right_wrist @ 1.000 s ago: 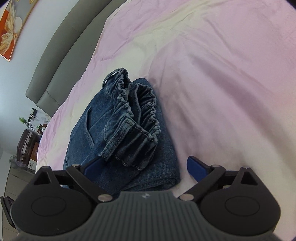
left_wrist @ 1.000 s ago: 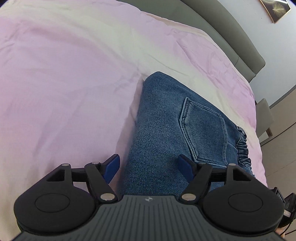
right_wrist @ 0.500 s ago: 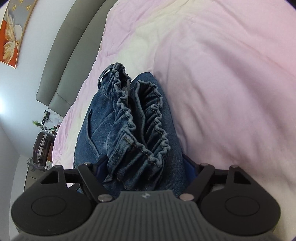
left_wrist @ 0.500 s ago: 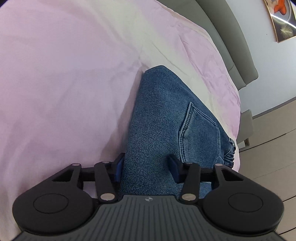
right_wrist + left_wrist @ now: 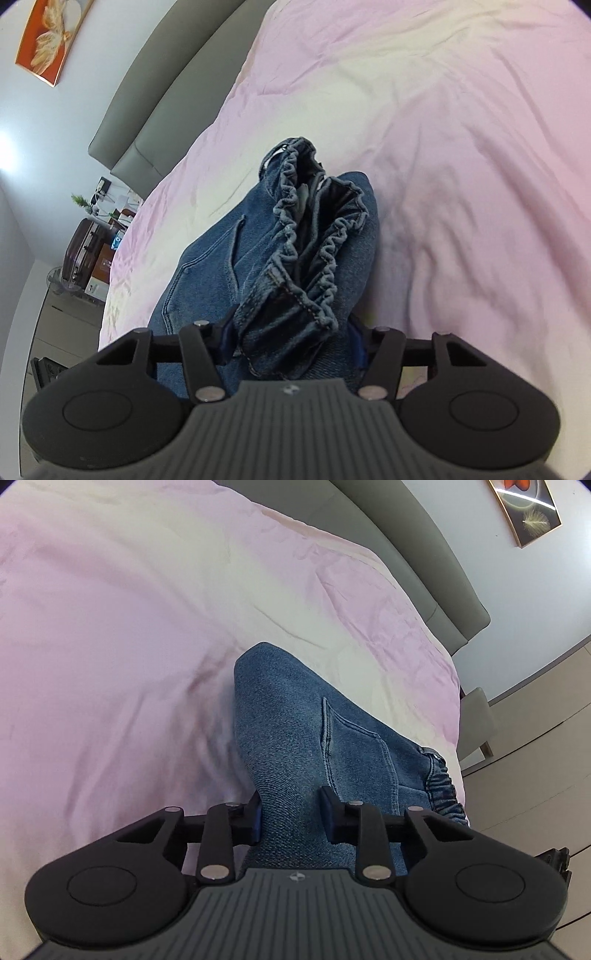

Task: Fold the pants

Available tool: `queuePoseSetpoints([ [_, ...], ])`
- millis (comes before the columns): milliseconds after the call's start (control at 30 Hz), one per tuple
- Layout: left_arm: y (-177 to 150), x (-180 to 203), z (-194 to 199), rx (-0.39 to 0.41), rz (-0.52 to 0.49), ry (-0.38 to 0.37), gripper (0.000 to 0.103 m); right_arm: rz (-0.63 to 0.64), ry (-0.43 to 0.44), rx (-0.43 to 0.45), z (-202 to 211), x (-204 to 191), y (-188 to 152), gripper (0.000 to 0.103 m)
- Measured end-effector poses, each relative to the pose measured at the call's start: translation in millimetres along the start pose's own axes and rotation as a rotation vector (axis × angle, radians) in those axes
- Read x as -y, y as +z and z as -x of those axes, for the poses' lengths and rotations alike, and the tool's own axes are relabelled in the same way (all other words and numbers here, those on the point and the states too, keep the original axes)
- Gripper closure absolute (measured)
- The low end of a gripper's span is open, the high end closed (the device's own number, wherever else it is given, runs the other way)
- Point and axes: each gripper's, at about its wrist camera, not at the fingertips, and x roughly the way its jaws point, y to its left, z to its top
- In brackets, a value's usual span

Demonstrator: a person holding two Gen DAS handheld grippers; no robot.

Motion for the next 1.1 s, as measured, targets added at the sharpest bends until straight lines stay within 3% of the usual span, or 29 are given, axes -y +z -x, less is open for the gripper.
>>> queuePoseSetpoints([
  [300,26.3,-7.8,104.1,0.066,-0.078,0.096,0.07,0.055,0.114,-0.044,-26.0,-84.6,-34.4,0.051],
  [600,65.0,-52.6,188.1,0.109,-0.121,0.22,0.07,0.086,0.219,-0.082,-87.3,-172.7,-74.9,0.051],
  [833,78.1,-99.6,192.5,0.083,-0.166,0.238,0.07,0.098,0.21,-0.084,-127.4,-198.8,-107.1,0.051],
  [1100,59.7,-156.5,169.9,-0.022,-0.161,0.278,0.07,0.116,0.135,-0.15,-157.4,-187.3,-156.3,0.05],
])
